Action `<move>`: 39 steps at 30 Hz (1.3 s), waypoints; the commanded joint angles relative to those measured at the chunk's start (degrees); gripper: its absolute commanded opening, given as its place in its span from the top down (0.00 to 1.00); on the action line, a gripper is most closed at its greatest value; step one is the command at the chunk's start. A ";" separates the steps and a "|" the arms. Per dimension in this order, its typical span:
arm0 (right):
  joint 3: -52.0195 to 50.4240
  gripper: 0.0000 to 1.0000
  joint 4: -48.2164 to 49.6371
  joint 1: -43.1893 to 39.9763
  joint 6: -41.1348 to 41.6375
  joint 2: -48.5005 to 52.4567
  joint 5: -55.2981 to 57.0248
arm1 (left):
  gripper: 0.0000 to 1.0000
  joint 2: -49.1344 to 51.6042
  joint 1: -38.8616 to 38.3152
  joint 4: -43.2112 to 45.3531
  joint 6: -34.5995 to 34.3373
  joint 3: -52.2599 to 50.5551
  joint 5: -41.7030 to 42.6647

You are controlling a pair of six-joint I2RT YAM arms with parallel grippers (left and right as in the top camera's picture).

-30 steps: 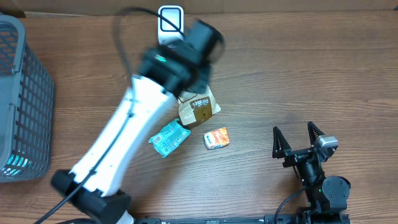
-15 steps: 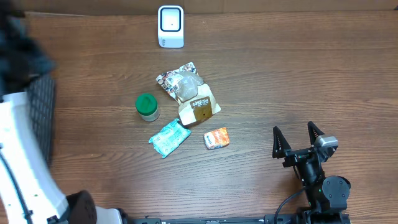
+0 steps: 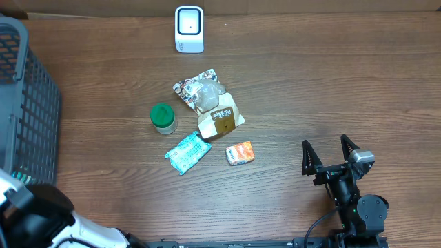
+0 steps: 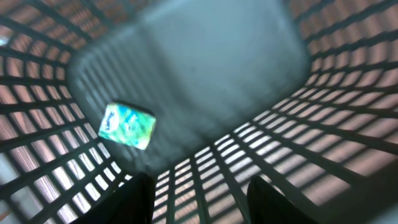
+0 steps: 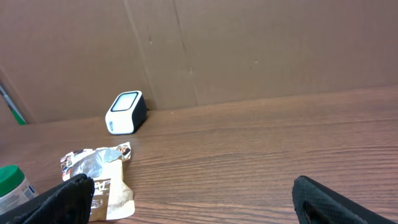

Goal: Scan the item barcode
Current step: 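Reach the left gripper into the basket and grasp the teal Kleenex pack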

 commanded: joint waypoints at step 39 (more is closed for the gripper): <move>-0.61 0.00 0.22 -0.09 -0.04 -0.59 0.04 | 0.46 4.44 5.95 35.12 9.57 -46.12 -9.99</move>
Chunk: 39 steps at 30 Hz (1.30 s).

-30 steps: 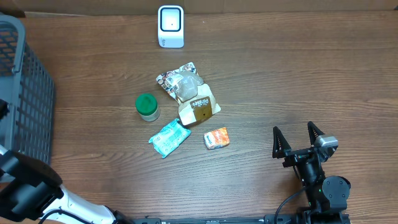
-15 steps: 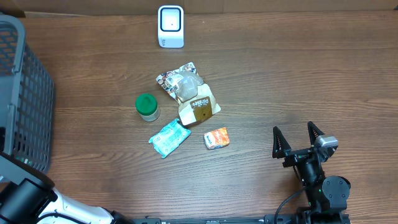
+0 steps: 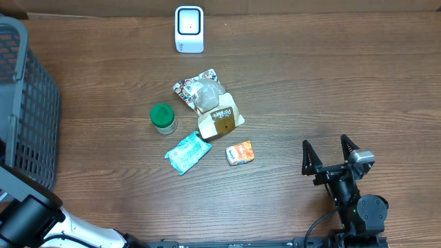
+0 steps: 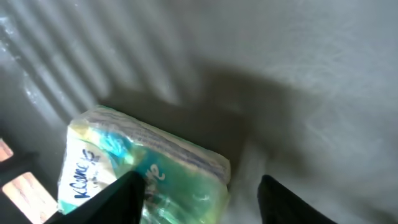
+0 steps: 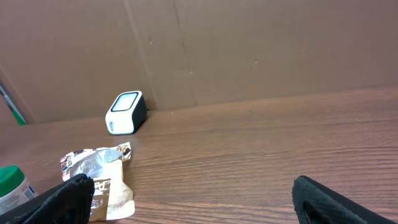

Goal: Scan the item barcode
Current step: 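Reach the left gripper into the basket and grasp the teal Kleenex pack, then carry the teal Kleenex pack forward, release it, and raise the left arm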

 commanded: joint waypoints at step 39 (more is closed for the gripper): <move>-0.61 0.00 0.22 -0.09 -0.07 -0.55 0.04 | 0.96 -27.23 -36.20 -26.40 -5.29 42.88 12.59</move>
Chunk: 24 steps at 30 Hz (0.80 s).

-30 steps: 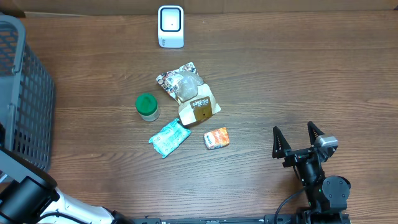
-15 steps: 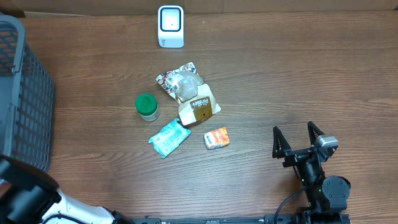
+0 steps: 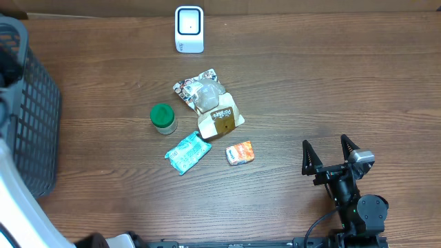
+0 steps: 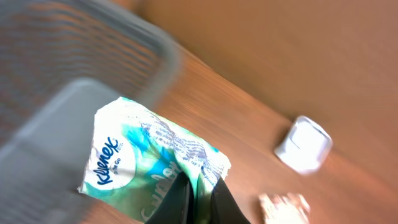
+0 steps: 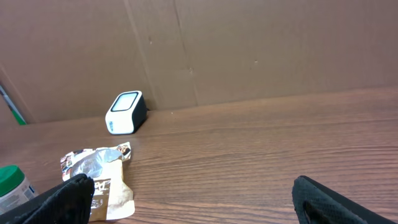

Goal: Scan the item barcode
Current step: 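Carry the teal Kleenex pack forward, release it, and raise the left arm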

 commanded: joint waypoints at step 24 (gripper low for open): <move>-0.61 0.00 0.24 -0.09 -0.07 -0.55 0.07 | 0.96 22.67 -57.83 16.68 -3.61 -24.04 -3.28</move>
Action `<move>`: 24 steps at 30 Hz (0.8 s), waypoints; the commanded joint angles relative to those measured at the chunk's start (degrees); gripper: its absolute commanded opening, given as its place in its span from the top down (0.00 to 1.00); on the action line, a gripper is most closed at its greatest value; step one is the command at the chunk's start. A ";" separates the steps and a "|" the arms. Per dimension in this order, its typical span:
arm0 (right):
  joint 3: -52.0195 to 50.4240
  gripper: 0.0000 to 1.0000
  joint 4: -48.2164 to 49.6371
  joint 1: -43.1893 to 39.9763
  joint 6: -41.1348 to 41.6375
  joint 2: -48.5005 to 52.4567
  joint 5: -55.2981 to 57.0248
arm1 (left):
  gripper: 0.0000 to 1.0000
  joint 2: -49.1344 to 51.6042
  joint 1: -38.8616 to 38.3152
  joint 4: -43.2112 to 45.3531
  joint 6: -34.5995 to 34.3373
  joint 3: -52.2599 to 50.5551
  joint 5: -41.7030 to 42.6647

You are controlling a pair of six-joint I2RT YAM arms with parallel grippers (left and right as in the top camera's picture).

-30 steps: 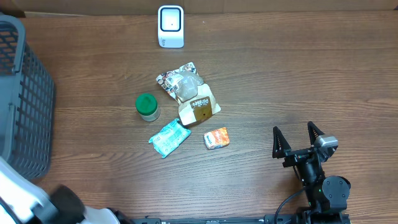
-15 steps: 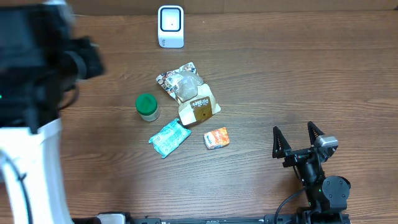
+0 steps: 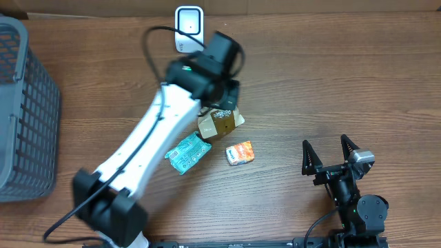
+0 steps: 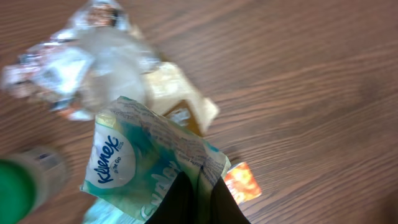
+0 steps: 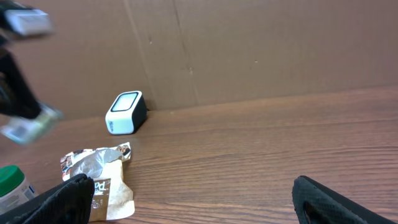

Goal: Scan the item barcode
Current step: 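Carry the teal Kleenex pack forward, release it, and raise the left arm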

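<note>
A green and white Kleenex tissue pack (image 4: 134,163) is pinched in my left gripper (image 4: 198,190), which is shut on it. The white left arm (image 3: 165,131) reaches across the table, so the hand hangs over the pile of items in the middle. From the right wrist view the pack (image 5: 30,127) shows as a blur at the far left. The white scanner (image 3: 189,27) stands at the back edge, just behind the left hand, and also shows as the scanner (image 5: 126,112). My right gripper (image 3: 331,157) rests open at the front right with nothing in it.
Below the left hand lie a silver wrapper (image 4: 81,56), a brown pouch (image 3: 224,120), an orange packet (image 3: 240,152), a teal packet (image 3: 186,153) and a green-lidded jar (image 4: 12,186). A grey basket (image 3: 27,103) stands at the left edge. A cardboard wall (image 5: 249,43) backs the table.
My left gripper, shut on the tissue pack, was over the basket rim at the far left. Now it is over the pile in the middle, near the scanner. The right arm has not moved.
First my left gripper was open high inside the basket, above the tissue pack. Then it was open right at the pack. Then it was shut on the pack and out over the basket rim, and now it holds it above the middle items.
</note>
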 commanded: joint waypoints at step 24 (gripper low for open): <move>-0.61 0.00 0.20 -0.09 -0.04 -0.55 0.07 | 0.60 16.83 -10.62 14.82 -3.04 -0.17 -0.66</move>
